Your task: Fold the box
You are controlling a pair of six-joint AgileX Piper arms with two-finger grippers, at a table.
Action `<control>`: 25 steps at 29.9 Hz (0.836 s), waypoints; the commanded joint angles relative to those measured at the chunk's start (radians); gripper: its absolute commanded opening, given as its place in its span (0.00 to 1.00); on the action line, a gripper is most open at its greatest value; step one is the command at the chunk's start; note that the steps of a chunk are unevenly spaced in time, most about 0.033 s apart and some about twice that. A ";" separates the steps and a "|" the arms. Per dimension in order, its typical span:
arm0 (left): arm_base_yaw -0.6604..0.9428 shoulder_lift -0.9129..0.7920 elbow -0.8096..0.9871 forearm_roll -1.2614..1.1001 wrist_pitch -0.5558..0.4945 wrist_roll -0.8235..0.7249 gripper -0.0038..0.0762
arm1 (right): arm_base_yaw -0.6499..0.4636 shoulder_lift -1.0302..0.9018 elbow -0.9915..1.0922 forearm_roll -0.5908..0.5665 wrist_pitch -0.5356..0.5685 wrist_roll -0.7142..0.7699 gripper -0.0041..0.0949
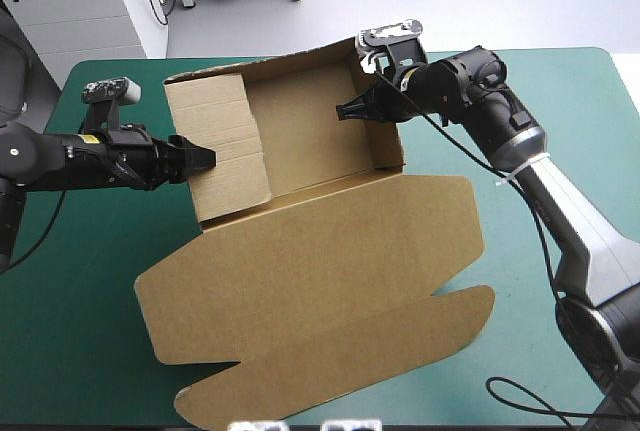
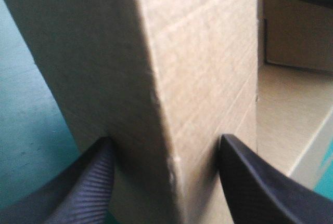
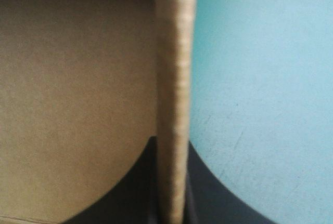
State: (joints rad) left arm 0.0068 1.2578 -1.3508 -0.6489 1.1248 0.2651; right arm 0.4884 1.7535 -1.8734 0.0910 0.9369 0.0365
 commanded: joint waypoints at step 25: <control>-0.270 0.135 -0.039 0.346 -0.231 -0.249 0.04 | 0.059 -0.022 -0.033 -0.142 0.185 0.099 0.04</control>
State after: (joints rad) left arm -0.2196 1.3940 -1.3495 -0.2572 0.9763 0.0297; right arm 0.5383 1.7788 -1.8810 -0.0873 1.1189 0.1451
